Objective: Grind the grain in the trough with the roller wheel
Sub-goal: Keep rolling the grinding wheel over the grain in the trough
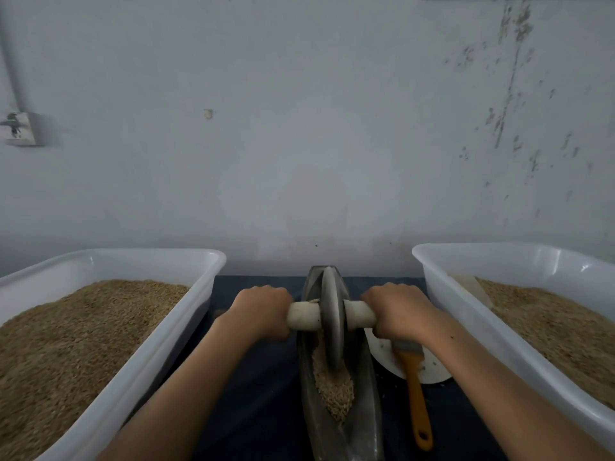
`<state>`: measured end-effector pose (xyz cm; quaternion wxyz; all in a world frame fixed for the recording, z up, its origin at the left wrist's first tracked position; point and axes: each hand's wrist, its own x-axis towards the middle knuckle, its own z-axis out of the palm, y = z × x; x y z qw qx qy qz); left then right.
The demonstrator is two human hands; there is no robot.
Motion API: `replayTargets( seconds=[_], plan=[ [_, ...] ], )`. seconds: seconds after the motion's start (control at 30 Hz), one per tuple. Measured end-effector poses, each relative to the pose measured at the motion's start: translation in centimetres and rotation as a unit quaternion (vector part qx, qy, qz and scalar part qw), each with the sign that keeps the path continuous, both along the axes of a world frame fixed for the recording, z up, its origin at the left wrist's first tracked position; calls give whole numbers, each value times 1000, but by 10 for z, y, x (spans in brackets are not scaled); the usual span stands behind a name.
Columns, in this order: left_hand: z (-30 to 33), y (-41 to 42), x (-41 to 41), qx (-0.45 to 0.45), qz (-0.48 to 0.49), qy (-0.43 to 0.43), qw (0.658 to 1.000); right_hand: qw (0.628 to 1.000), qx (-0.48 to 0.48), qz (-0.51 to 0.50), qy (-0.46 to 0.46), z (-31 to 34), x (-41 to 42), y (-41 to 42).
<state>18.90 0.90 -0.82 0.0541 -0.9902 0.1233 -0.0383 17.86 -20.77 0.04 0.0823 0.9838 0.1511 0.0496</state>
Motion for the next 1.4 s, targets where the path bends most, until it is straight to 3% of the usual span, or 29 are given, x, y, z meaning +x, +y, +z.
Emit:
replayTargets(
  seconds=[0.1, 0.17, 0.27, 0.43, 0.53, 0.6, 0.8, 0.87, 0.97, 1.1, 1.2, 1.3, 1.4],
  plan=[
    [6, 1, -4, -18, 18, 125, 992, 995, -17, -14, 94, 9, -6, 2],
    [7, 0, -6, -15, 22, 145, 989, 992, -17, -23, 120, 10, -7, 2],
    [7, -4, -6, 7, 28, 60, 998, 994, 3, -28, 104, 7, -5, 1],
    [-6, -8, -2, -14, 38, -109, 993, 997, 13, -38, -67, -7, 0, 6],
    [-10, -9, -3, -22, 35, -150, 988, 992, 45, -42, -111, -12, -1, 7],
    [-7, -7, -3, -6, 23, -118, 993, 996, 29, -29, -82, -7, -3, 5],
    [9, 3, -6, -20, 16, 134, 991, 994, -25, -25, 107, 14, -12, 4],
    [8, 2, -6, -21, 21, 148, 989, 992, -29, -30, 120, 14, -12, 4],
    [4, -1, -3, 3, 31, 53, 998, 997, -15, -28, 75, 10, -8, 4],
    [-8, -6, 1, 0, 31, -136, 990, 996, 30, -32, -76, -8, 1, 4],
    [-12, -7, 2, -10, 22, -170, 985, 991, 63, -30, -112, -15, 4, 3],
    [-6, -4, 2, 13, 7, -109, 994, 998, 31, -15, -56, -7, 2, 1],
    [2, 1, -1, 5, 6, 17, 1000, 999, -13, -4, 39, 7, -5, 1]
  ],
)
